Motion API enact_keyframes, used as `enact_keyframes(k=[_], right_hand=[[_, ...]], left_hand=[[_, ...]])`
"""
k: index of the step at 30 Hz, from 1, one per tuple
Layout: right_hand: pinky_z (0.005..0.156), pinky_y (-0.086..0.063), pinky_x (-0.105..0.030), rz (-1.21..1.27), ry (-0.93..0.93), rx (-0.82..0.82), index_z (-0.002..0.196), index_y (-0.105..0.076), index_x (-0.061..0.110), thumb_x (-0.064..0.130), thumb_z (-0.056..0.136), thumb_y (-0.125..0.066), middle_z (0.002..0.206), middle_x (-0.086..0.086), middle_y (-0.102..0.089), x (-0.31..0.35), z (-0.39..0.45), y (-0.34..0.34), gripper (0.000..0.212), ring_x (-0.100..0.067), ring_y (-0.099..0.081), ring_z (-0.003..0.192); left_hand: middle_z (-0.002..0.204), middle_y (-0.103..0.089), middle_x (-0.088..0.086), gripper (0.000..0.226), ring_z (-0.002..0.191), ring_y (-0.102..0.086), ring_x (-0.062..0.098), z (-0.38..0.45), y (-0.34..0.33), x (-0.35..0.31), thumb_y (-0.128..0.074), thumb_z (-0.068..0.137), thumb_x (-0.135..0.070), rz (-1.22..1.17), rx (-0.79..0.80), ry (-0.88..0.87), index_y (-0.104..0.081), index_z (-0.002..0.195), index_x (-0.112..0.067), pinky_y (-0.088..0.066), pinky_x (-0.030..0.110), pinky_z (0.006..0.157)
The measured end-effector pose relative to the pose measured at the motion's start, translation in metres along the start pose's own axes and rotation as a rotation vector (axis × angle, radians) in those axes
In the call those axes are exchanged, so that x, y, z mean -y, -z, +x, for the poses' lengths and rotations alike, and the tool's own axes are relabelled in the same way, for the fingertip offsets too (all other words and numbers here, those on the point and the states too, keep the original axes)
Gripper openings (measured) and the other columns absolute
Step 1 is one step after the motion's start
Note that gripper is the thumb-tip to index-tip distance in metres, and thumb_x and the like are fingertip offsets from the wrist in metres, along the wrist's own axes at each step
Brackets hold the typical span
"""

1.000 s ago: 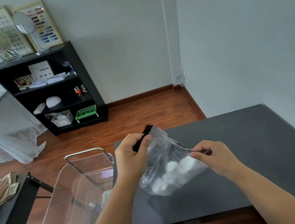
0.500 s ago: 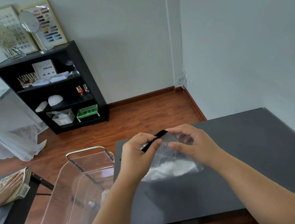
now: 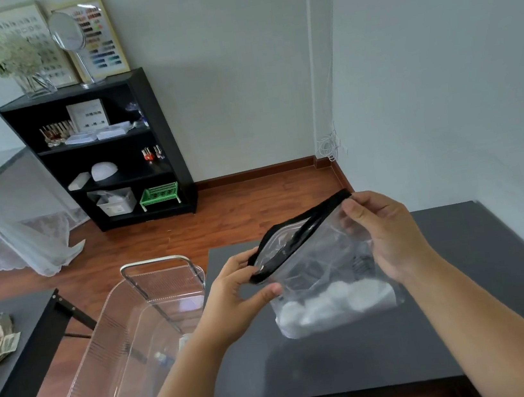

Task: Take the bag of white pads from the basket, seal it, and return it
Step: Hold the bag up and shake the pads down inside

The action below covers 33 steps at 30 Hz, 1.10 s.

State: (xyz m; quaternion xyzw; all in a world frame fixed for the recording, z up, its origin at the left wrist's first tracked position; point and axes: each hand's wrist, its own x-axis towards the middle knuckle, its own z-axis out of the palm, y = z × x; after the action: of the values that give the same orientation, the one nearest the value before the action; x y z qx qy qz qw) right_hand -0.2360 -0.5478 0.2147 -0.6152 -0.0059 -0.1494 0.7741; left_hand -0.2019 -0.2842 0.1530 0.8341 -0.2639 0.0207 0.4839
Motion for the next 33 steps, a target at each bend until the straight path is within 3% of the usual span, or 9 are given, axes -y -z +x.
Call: enact_keyframes(k=[5, 8, 12, 14, 17, 19, 22, 27, 33], right_hand=[[0.051, -0.050, -0.017, 0.023, -0.023, -0.120, 0.074, -0.076, 0.026, 0.032, 0.074, -0.072, 0.066, 0.003, -0.072, 0.001, 0.003, 0.026, 0.008, -0.007, -0.062, 0.054], [0.060, -0.050, -0.021, -0.088, -0.045, -0.230, 0.079, -0.075, 0.028, 0.026, 0.081, -0.072, 0.072, 0.006, -0.072, -0.011, 0.005, 0.041, 0.003, -0.005, -0.063, 0.060], [0.094, -0.042, -0.032, -0.628, 0.045, -0.356, 0.122, -0.051, 0.042, 0.031, 0.086, -0.065, 0.125, 0.011, -0.054, -0.018, -0.001, 0.037, 0.039, -0.002, -0.054, 0.104], [0.110, -0.024, -0.039, -0.911, 0.251, -0.197, 0.134, -0.040, 0.042, 0.048, 0.082, -0.059, 0.143, 0.010, -0.038, -0.013, -0.006, 0.024, 0.056, -0.009, -0.034, 0.132], [0.111, -0.011, -0.040, -1.105, 0.275, 0.228, 0.136, -0.038, 0.050, 0.068, 0.080, -0.052, 0.153, 0.017, -0.027, -0.006, -0.009, -0.004, 0.061, -0.008, -0.015, 0.140], [0.109, -0.011, -0.035, -1.112, 0.235, 0.365, 0.127, -0.048, 0.052, 0.064, 0.082, -0.056, 0.142, 0.026, -0.039, -0.007, -0.008, -0.019, 0.047, -0.007, -0.019, 0.137], [0.100, -0.022, -0.035, -1.020, 0.256, 0.360, 0.093, -0.062, 0.047, 0.047, 0.087, -0.063, 0.097, 0.028, -0.063, -0.005, -0.004, -0.031, 0.006, 0.000, -0.044, 0.111], [0.093, -0.038, -0.040, -0.824, 0.299, 0.279, 0.079, -0.067, 0.038, 0.030, 0.086, -0.070, 0.079, 0.030, -0.065, -0.002, -0.003, -0.037, 0.011, 0.002, -0.057, 0.084], [0.059, -0.045, -0.011, -0.582, 0.208, 0.181, 0.080, -0.071, 0.036, 0.023, 0.086, -0.071, 0.075, 0.019, -0.070, -0.001, 0.006, -0.029, 0.015, 0.002, -0.061, 0.065]], left_hand=[[0.099, -0.071, -0.010, 0.011, 0.090, -0.067, 0.008, -0.002, 0.001, 0.003, -0.079, 0.081, -0.026, -0.227, -0.008, 0.167, -0.075, 0.091, -0.029, -0.050, 0.030, 0.081], [0.083, -0.071, -0.006, 0.011, 0.071, -0.061, 0.016, 0.001, 0.000, -0.002, -0.076, 0.081, -0.030, -0.197, -0.065, 0.136, -0.072, 0.091, -0.030, -0.049, 0.030, 0.069], [0.074, -0.063, -0.012, 0.035, 0.067, -0.057, 0.007, 0.009, -0.002, -0.016, -0.076, 0.079, -0.032, -0.175, -0.170, 0.070, -0.062, 0.111, -0.038, -0.048, 0.020, 0.065], [0.074, -0.065, -0.010, 0.043, 0.069, -0.062, 0.008, 0.014, -0.005, -0.025, -0.076, 0.079, -0.036, -0.147, -0.183, 0.029, -0.055, 0.116, -0.042, -0.049, 0.019, 0.066], [0.082, -0.071, -0.006, 0.045, 0.078, -0.068, 0.016, 0.020, -0.007, -0.038, -0.076, 0.081, -0.036, -0.113, -0.165, -0.061, -0.051, 0.117, -0.044, -0.051, 0.022, 0.072], [0.083, -0.072, -0.012, 0.045, 0.081, -0.068, 0.013, 0.023, -0.008, -0.044, -0.077, 0.083, -0.029, -0.061, -0.183, -0.139, -0.050, 0.116, -0.044, -0.051, 0.021, 0.073], [0.084, -0.072, -0.016, 0.042, 0.079, -0.069, 0.009, 0.022, -0.008, -0.050, -0.078, 0.082, -0.030, -0.056, -0.251, -0.170, -0.052, 0.112, -0.043, -0.050, 0.017, 0.070], [0.092, -0.069, -0.019, 0.034, 0.084, -0.067, 0.007, 0.007, 0.000, -0.033, -0.082, 0.074, -0.043, -0.034, -0.274, -0.060, -0.062, 0.102, -0.040, -0.051, 0.016, 0.074], [0.080, -0.070, -0.020, 0.006, 0.072, -0.064, 0.001, -0.011, 0.002, -0.013, -0.073, 0.083, -0.037, 0.059, -0.350, -0.033, -0.070, 0.084, -0.033, -0.044, 0.010, 0.065]])
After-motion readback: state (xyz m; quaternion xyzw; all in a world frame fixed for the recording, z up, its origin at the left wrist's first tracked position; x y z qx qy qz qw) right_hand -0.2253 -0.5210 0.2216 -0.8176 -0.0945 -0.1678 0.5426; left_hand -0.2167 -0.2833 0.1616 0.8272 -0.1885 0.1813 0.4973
